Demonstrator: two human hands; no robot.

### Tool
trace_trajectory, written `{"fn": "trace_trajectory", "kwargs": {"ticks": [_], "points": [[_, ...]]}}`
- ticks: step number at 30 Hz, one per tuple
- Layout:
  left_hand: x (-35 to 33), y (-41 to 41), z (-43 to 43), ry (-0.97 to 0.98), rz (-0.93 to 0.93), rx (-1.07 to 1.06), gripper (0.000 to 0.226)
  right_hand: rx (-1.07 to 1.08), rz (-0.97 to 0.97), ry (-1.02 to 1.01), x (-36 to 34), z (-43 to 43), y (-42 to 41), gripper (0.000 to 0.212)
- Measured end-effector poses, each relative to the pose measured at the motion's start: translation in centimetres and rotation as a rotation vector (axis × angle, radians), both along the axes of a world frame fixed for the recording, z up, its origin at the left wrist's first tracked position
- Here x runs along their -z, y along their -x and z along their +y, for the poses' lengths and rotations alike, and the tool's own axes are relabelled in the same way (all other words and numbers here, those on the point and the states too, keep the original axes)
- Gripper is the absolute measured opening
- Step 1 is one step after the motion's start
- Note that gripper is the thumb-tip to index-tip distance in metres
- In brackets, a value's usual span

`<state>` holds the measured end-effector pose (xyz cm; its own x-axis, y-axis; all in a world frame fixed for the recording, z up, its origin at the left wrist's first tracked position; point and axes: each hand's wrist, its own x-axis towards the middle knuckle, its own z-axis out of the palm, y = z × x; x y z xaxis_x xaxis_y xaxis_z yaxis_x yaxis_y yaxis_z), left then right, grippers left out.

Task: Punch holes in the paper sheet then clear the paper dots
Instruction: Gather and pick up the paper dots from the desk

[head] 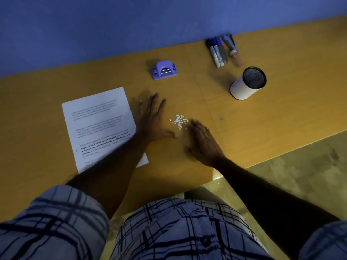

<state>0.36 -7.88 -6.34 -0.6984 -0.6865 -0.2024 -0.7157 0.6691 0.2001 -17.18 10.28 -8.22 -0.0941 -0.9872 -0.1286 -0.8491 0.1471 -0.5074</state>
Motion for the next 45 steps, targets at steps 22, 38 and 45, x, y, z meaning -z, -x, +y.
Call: {"fn": "trace_trajectory", "kwargs": {"ticks": [22,38,45], "points": [[-0.5,-3.8,-0.6,-0.163,0.367,0.141,0.042,0.148,0.082,0.039,-0.5,0.8,-0.7,0.086],[1.3,-4.3,0.8,0.031,0.110,-0.206,0.084,-0.012,0.247,-0.084,0.8,-1.5,-4.7,0.091],[1.6,-0.8,1.1,0.005,0.140,-0.338,0.099,0.196,0.177,-0.087,0.1,-0.5,0.6,0.085]]}}
